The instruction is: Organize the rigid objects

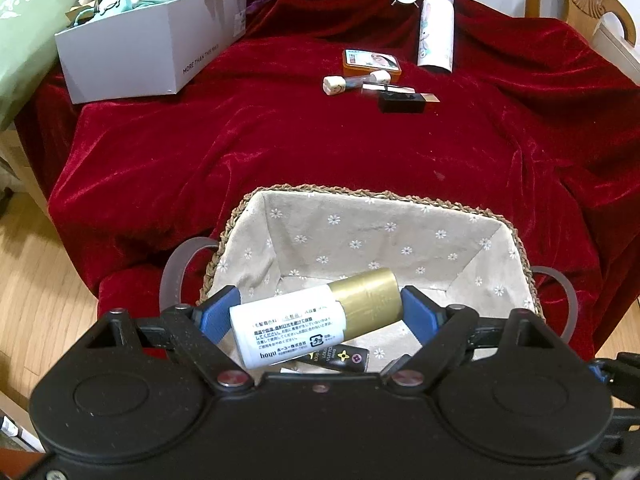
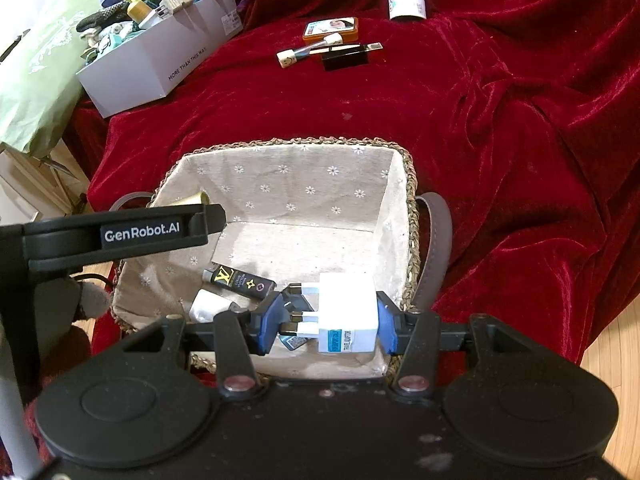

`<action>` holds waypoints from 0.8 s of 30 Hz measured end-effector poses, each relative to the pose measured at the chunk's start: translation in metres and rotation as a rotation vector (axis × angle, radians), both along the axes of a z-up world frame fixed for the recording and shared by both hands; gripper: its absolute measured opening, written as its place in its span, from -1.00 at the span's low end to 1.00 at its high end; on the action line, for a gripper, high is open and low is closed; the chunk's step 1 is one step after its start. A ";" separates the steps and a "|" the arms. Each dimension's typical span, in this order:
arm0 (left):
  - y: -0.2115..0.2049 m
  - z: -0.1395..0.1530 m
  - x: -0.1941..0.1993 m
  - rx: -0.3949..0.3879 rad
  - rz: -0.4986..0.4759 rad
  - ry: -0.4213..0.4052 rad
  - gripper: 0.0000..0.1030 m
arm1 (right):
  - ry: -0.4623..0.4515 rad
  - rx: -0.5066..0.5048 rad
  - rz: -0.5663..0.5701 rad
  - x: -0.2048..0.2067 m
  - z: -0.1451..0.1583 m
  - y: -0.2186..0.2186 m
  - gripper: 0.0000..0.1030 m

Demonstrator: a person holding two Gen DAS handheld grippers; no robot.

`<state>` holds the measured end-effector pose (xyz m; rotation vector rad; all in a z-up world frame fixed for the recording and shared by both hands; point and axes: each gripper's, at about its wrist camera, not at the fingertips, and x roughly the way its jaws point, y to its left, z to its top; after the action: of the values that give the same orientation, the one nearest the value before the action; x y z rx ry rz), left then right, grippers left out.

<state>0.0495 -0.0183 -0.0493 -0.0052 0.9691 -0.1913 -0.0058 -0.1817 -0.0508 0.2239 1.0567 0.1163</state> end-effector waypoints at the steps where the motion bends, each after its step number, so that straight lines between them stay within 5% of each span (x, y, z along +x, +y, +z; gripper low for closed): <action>1: 0.000 0.001 -0.001 0.003 -0.001 -0.005 0.61 | -0.002 -0.001 -0.002 0.000 0.000 0.000 -0.04; 5: 0.000 0.003 -0.001 0.004 0.001 -0.019 0.78 | -0.006 -0.007 -0.002 -0.001 0.001 0.001 0.03; 24: 0.003 0.013 -0.017 0.065 0.007 -0.026 0.78 | -0.017 -0.032 -0.017 -0.004 0.005 0.005 0.32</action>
<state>0.0323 -0.0156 -0.0366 0.0535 0.9493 -0.1524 -0.0100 -0.1768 -0.0458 0.2025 1.0392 0.0859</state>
